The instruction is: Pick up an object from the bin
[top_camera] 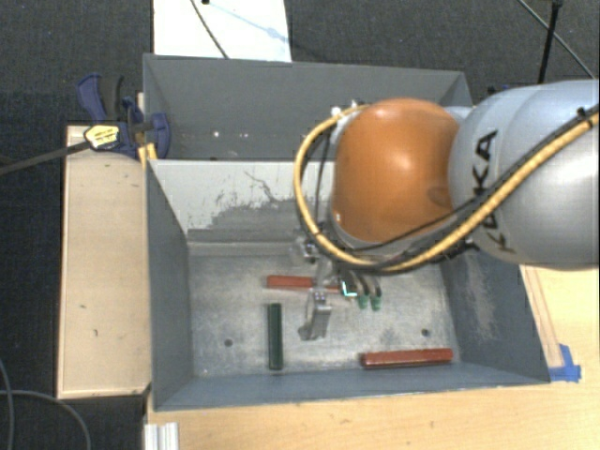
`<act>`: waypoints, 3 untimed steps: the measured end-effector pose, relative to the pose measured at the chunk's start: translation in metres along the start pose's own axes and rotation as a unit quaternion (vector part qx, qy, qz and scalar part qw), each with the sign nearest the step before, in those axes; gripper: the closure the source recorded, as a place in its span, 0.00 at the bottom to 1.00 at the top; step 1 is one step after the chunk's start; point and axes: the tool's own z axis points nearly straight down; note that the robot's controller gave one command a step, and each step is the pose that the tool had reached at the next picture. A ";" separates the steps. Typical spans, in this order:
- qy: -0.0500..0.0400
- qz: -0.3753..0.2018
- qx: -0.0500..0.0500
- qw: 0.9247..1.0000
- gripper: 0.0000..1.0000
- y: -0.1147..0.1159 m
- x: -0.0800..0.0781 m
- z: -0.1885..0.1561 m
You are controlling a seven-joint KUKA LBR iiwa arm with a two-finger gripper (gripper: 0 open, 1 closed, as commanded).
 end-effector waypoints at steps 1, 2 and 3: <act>-0.005 -0.266 0.000 0.964 0.00 0.013 -0.003 0.172; -0.005 -0.477 0.001 0.879 0.00 0.023 -0.026 0.140; -0.004 -0.562 0.001 0.827 0.00 0.016 -0.043 0.141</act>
Offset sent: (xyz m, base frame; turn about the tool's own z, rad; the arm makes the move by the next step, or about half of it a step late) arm 0.0002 0.0124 -0.1715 -0.5386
